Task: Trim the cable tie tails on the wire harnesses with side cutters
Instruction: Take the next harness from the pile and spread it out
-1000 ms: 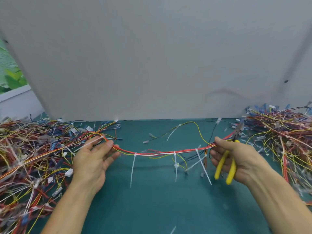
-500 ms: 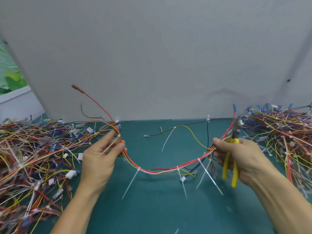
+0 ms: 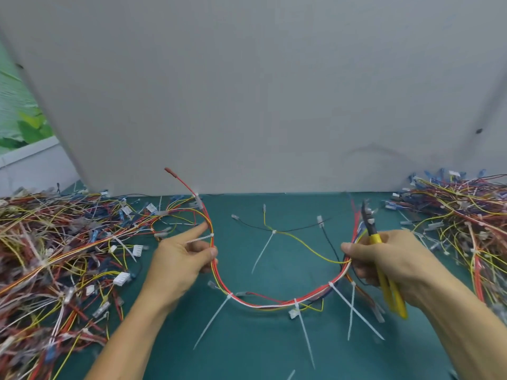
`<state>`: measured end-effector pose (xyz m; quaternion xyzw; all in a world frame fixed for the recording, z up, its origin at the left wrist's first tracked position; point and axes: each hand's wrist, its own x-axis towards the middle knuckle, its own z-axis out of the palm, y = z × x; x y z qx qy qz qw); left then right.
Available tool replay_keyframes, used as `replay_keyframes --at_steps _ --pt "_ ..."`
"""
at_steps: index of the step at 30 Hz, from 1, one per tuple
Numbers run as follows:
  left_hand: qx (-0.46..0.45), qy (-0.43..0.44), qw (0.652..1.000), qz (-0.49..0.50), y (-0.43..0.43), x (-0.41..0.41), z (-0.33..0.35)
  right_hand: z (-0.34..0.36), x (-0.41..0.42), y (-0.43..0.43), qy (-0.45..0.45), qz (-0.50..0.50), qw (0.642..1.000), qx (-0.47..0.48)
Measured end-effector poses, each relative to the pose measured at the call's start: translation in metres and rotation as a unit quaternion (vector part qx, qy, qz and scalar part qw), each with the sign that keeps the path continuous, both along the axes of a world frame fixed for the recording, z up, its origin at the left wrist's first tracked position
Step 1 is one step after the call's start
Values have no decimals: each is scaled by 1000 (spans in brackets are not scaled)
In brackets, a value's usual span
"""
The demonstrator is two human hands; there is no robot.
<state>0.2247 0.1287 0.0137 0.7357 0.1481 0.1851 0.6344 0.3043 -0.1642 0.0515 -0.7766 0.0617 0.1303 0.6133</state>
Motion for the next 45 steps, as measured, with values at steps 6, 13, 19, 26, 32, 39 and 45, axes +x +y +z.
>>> replay_keyframes --at_steps 6,13,19,26,32,39,45 --pt "14 135 991 -2 2 -3 -3 -7 1 -4 34 63 984 -162" --pt "1 185 981 56 5 -3 -1 3 8 -22 -283 129 860 -405" --pt "22 200 978 64 6 -5 5 -18 3 -4 -332 289 810 -387" --pt "139 242 960 29 5 -9 9 -12 -2 -2 -237 357 805 -410" --pt "294 367 883 3 4 -20 20 3 -15 0 -82 445 761 -465" --pt "473 476 741 -32 1 -34 47 17 -23 -5 -53 432 745 -505" --pt "536 267 800 41 -10 -36 63 42 -21 -29 -119 370 809 -441"
